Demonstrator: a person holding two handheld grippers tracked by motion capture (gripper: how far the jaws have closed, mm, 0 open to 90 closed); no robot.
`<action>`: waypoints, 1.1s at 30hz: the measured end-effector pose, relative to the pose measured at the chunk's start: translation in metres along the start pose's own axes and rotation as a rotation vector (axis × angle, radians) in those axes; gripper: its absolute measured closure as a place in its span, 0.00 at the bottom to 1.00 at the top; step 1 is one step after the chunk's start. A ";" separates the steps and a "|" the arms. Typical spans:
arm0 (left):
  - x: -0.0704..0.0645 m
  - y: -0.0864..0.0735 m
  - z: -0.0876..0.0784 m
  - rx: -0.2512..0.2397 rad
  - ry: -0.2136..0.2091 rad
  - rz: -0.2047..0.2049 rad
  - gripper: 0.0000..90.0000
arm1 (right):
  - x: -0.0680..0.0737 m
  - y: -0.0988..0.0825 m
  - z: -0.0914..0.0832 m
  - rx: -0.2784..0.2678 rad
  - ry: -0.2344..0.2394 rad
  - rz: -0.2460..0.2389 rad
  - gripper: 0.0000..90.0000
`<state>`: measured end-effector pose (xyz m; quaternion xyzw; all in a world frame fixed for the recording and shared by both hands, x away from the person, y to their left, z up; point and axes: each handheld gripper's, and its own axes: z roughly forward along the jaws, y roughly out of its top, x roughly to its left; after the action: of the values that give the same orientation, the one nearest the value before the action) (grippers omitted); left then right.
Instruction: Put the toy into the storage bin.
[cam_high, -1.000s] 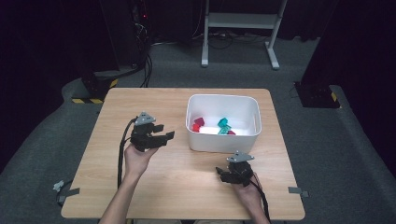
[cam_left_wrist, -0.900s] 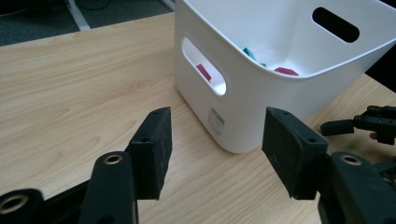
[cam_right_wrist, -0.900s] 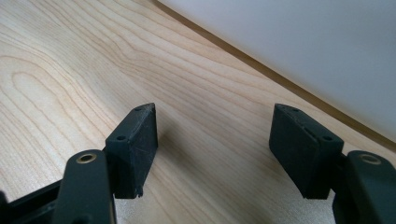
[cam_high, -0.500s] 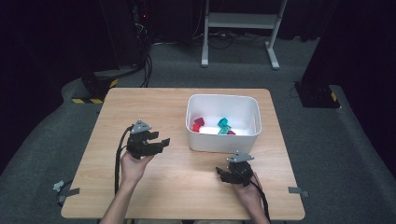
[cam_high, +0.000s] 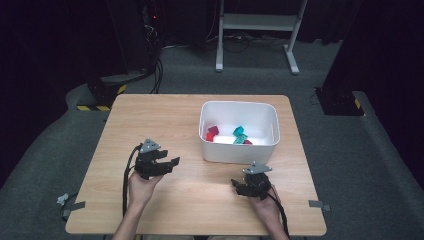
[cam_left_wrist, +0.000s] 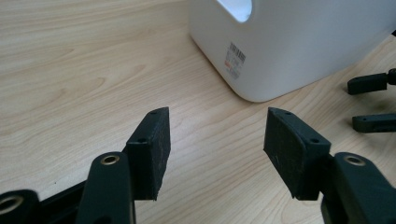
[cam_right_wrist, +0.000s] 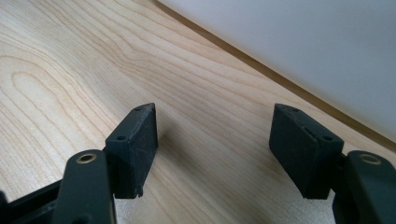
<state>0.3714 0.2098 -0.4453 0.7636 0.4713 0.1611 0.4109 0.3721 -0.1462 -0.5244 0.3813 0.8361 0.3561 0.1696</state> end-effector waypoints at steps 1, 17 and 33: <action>0.000 -0.001 0.001 0.005 0.003 0.001 0.46 | 0.000 0.000 0.000 0.000 0.000 -0.001 0.36; -0.002 -0.031 0.020 0.065 0.061 0.012 0.45 | 0.000 0.000 0.000 0.000 0.000 -0.001 0.36; 0.007 -0.058 0.039 0.083 0.149 -0.014 0.44 | 0.000 0.000 0.000 0.000 0.000 -0.001 0.36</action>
<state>0.3659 0.2100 -0.5156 0.7626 0.5122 0.1949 0.3437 0.3721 -0.1463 -0.5244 0.3809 0.8362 0.3562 0.1698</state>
